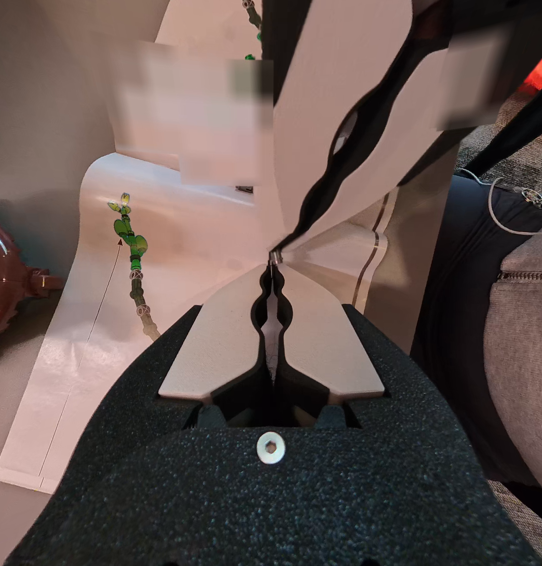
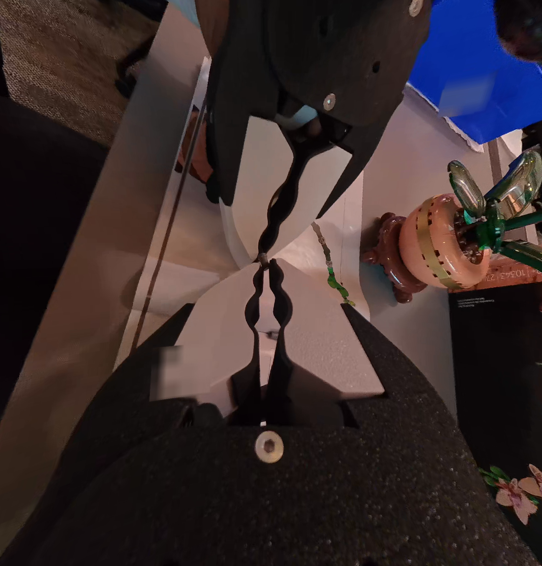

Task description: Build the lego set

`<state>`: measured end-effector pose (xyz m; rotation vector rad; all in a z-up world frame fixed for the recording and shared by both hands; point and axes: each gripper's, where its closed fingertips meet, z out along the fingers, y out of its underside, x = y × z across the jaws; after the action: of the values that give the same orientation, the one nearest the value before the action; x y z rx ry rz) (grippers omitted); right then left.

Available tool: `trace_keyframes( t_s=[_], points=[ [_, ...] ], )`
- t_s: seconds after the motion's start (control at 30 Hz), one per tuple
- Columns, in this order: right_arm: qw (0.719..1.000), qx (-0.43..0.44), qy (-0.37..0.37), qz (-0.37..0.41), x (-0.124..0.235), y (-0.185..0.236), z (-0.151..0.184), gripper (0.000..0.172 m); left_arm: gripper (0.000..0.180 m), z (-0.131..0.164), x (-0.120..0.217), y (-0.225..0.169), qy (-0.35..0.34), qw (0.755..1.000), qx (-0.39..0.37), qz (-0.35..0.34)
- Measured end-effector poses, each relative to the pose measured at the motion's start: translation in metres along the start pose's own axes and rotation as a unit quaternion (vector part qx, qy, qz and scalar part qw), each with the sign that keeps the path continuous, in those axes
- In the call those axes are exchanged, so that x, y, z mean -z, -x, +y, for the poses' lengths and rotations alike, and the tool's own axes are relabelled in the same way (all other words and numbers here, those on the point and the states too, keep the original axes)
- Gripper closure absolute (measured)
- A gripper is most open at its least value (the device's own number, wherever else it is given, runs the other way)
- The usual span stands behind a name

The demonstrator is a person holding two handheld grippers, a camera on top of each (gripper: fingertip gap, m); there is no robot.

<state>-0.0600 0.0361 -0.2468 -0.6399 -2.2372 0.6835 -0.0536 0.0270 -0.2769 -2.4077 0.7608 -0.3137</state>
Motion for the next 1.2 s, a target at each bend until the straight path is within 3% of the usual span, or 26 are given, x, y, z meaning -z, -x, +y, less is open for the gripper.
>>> trace_keyframes(
  t_s=[0.33,0.57,1.1,1.2],
  points=[
    [0.996,-0.074,-0.027,-0.044,0.0,0.002,0.012,0.169,0.18,0.001,0.0,-0.001,-0.015,1.0,0.003,0.006],
    [0.993,-0.058,0.08,-0.064,0.021,0.0,0.043,0.169,0.18,0.001,0.001,0.0,-0.02,1.0,0.004,0.007],
    [0.99,-0.103,-0.069,-0.073,0.008,0.002,0.007,0.169,0.18,0.002,0.002,-0.003,-0.036,0.999,-0.041,0.004],
    [0.99,-0.103,-0.057,-0.075,0.005,0.003,0.012,0.169,0.18,0.002,0.002,-0.003,-0.035,0.998,-0.05,-0.001]
  ],
)
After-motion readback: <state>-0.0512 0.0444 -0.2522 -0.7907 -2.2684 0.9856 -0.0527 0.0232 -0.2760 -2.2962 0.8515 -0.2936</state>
